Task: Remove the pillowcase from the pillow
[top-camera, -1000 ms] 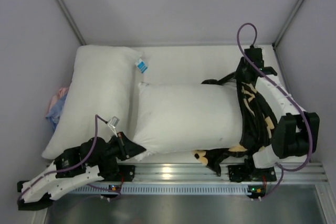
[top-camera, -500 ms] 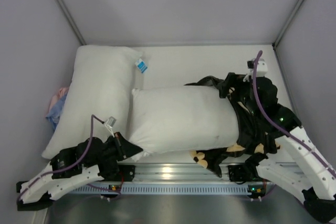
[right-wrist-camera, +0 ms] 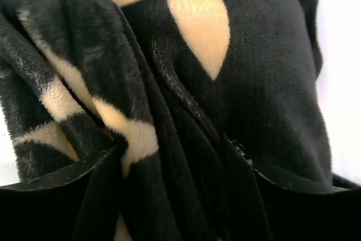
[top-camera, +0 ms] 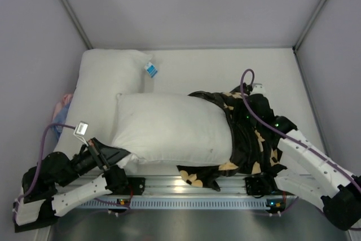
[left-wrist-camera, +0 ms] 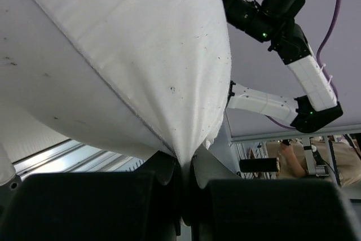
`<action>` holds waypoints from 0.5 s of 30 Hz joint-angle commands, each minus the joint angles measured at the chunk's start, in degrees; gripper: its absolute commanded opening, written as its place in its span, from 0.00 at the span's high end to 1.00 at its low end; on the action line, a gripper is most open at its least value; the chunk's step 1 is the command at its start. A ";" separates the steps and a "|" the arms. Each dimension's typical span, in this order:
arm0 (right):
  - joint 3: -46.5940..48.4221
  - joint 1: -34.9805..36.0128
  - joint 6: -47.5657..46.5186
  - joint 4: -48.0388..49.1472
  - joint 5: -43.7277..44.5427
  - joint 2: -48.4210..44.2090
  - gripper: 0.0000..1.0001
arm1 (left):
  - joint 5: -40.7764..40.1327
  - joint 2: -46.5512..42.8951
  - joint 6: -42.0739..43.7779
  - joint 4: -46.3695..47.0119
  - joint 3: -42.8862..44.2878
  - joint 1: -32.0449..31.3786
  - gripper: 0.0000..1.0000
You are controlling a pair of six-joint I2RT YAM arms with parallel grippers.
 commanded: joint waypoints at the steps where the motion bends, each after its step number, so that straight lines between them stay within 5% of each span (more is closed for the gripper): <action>1: -1.34 0.75 2.02 4.49 -2.24 3.11 0.43 | -1.25 -0.22 1.08 2.02 0.80 0.46 1.00; 2: -1.52 0.84 2.11 4.92 -2.33 3.73 0.60 | -1.25 -0.31 1.08 1.76 0.88 0.55 1.00; 6: -1.87 1.01 2.55 6.51 -2.51 6.19 1.00 | -1.43 -0.22 1.26 0.44 2.72 0.90 1.00; 15: -0.38 -2.14 2.99 6.42 11.56 9.70 1.00 | -6.96 -0.31 2.40 -8.34 20.11 1.87 1.00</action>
